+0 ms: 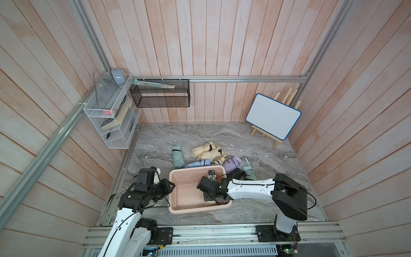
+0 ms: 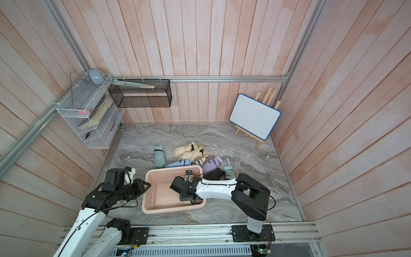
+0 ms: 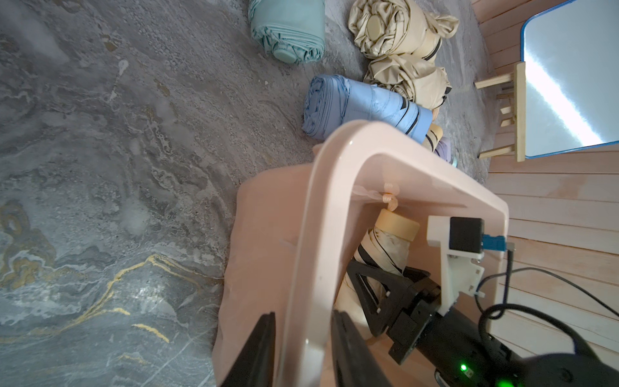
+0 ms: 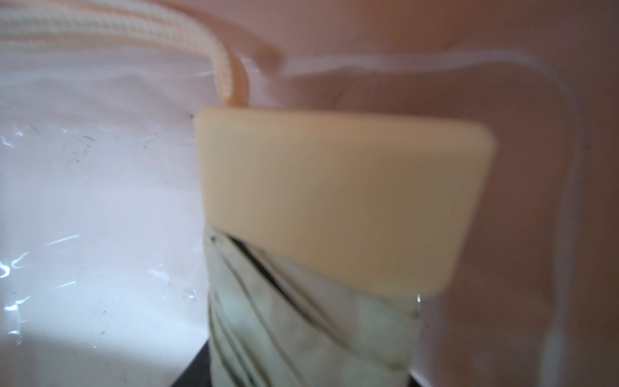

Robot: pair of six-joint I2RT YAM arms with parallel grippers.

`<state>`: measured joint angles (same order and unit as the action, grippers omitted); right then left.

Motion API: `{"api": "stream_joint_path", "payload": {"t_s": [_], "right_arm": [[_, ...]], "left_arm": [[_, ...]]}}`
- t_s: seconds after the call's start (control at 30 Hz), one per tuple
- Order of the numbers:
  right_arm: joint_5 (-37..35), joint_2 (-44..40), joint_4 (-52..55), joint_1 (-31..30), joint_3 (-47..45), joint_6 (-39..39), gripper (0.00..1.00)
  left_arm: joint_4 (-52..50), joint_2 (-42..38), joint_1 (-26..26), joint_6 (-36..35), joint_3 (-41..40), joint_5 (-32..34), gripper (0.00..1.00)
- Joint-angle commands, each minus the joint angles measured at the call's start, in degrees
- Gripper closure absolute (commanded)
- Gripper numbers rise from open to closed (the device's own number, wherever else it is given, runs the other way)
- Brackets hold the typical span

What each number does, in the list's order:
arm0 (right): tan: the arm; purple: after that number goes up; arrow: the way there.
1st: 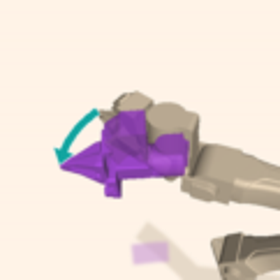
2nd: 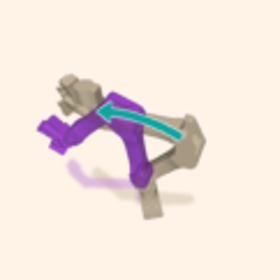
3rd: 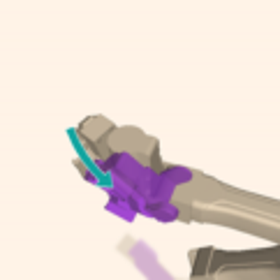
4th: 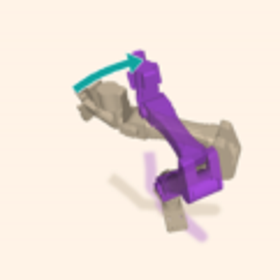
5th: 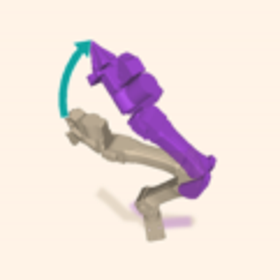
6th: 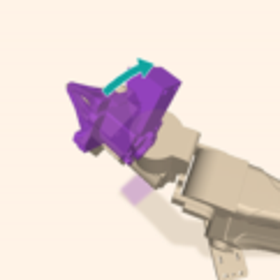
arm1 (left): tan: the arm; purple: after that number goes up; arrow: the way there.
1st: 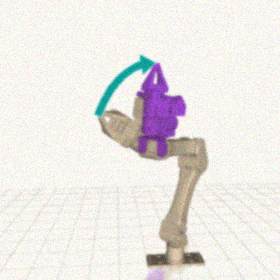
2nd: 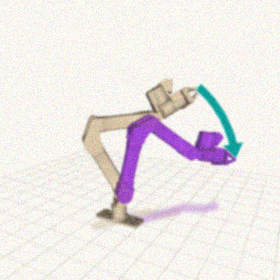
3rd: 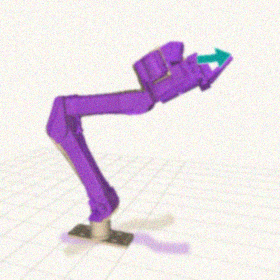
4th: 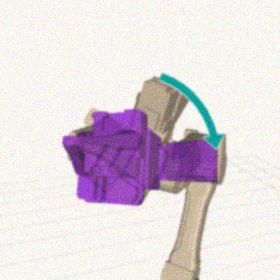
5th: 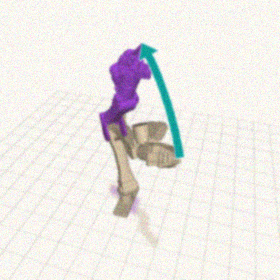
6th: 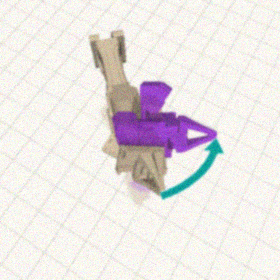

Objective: Put the umbrella into the storage box
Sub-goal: Place the umbrella in the storage box.

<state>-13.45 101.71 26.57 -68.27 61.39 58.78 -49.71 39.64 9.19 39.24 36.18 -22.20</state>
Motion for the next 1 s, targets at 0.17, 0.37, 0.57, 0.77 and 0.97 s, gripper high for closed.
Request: {"api": "stream_joint_path", "payload": {"t_s": [0.17,0.37,0.57,0.77,0.97], "right_arm": [[-2.46,-1.75,2.58,-0.46,1.93,-0.40,0.23],[-1.49,-6.55,4.18,-0.46,4.62,-2.05,0.14],[-3.29,-13.50,5.80,-0.04,8.88,-4.40,0.13],[-3.42,-18.42,11.23,5.34,13.62,-7.41,0.14],[-1.23,-25.48,15.94,19.30,8.29,-17.83,0.19]], "left_arm": [[1.84,0.15,0.30,-0.24,-0.60,-0.57,0.63],[2.00,0.44,0.38,-0.63,-0.43,-0.34,0.43],[1.00,0.44,0.30,-1.28,2.04,2.69,0.25],[-0.33,0.66,0.33,-2.59,7.18,9.44,0.13],[5.00,2.14,0.27,-8.71,9.86,10.75,0.12]]}}
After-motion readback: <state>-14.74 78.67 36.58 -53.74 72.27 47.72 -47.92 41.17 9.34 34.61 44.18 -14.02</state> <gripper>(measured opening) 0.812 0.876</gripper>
